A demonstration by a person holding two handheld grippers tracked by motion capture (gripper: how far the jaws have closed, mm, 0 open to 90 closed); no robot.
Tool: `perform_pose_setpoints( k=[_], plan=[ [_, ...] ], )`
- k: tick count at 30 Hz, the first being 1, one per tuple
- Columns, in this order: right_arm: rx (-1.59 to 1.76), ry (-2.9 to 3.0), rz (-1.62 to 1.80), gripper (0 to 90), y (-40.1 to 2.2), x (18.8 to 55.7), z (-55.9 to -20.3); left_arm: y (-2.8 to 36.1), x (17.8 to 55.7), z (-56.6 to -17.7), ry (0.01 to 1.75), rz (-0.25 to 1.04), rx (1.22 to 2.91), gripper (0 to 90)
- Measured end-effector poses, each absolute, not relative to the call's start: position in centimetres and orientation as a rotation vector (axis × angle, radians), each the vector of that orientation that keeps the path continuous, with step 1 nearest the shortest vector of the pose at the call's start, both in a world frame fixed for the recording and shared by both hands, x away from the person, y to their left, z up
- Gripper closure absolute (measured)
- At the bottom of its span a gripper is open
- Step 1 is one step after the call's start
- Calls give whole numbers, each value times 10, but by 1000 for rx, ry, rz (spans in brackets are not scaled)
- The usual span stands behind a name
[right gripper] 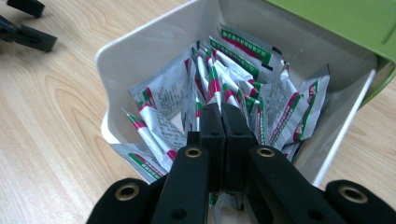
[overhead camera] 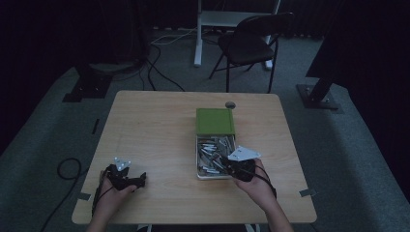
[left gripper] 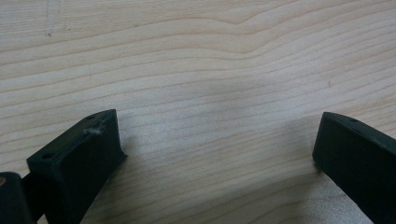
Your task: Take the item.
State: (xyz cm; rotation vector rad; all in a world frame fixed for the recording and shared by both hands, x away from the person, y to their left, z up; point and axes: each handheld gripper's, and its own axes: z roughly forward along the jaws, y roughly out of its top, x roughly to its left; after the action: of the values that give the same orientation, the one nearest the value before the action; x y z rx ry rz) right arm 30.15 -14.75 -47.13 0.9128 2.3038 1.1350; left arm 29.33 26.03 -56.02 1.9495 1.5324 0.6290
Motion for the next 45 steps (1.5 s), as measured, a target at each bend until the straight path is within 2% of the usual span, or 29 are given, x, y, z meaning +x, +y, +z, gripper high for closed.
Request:
perform_pose_setpoints(
  k=[22, 34, 45],
  plan=[
    [951, 2199, 1314, 897, -156, 304, -433, 260, 293, -560, 1532, 629, 1949, 17],
    [999, 2089, 1341, 896, -186, 307, -411, 260, 293, -560, 1532, 629, 1949, 17],
    [1054, 2031, 1300, 896, -217, 308, -410, 260, 293, -560, 1532, 630, 1949, 17]
  ],
)
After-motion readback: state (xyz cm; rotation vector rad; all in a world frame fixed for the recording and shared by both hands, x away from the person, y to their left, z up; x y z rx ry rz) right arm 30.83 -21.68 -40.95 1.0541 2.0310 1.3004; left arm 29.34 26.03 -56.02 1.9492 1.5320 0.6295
